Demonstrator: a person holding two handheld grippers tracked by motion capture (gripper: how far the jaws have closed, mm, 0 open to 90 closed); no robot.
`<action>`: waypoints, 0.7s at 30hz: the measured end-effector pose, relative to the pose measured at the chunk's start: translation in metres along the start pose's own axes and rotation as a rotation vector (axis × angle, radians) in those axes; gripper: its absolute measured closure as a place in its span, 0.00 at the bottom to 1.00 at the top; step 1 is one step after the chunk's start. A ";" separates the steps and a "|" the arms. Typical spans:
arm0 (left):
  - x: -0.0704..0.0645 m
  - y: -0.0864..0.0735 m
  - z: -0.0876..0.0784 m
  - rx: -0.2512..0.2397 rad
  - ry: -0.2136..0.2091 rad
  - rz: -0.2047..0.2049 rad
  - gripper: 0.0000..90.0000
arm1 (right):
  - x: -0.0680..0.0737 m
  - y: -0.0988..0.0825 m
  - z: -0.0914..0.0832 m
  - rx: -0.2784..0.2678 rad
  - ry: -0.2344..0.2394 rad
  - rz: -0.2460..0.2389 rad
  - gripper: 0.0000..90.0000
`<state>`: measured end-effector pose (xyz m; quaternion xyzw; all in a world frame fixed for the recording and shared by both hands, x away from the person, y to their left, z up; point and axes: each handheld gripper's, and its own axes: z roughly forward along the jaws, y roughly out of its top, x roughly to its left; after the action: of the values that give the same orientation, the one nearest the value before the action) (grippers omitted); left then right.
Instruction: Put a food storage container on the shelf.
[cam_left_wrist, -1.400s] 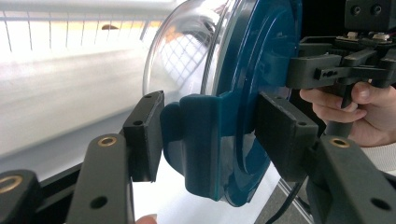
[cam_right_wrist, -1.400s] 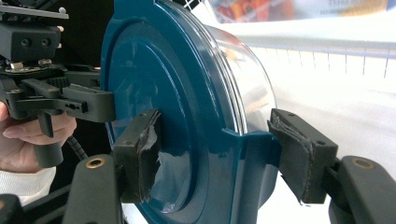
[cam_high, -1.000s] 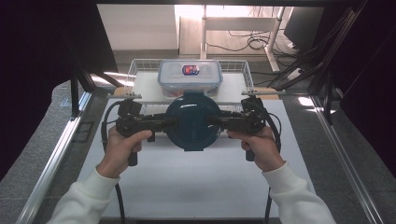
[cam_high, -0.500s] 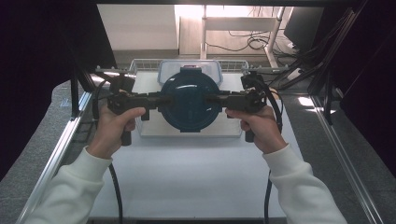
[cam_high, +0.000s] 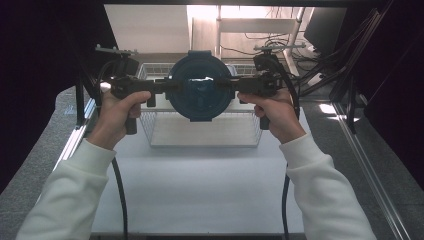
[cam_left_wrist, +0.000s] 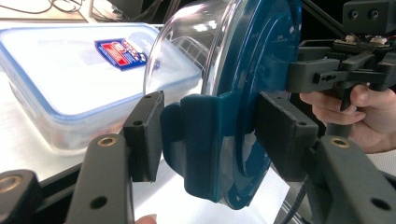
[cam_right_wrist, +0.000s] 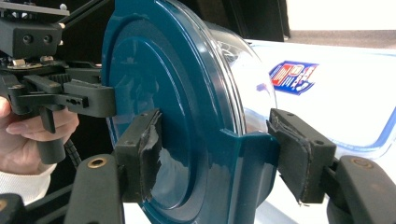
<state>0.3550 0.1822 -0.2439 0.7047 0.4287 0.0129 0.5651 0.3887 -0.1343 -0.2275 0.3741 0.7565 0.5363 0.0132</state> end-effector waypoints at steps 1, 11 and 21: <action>0.001 0.003 0.000 0.001 0.001 0.004 0.48 | -0.001 0.002 0.001 -0.001 0.000 0.004 0.40; 0.012 0.031 0.004 0.002 0.006 -0.011 0.48 | -0.012 0.028 0.009 -0.004 0.012 0.008 0.40; 0.036 0.052 0.022 0.009 0.010 -0.073 0.48 | -0.038 0.047 0.026 0.001 0.017 0.057 0.40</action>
<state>0.4194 0.1881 -0.2266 0.6909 0.4570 -0.0062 0.5601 0.4528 -0.1285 -0.2139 0.3910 0.7458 0.5392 -0.0086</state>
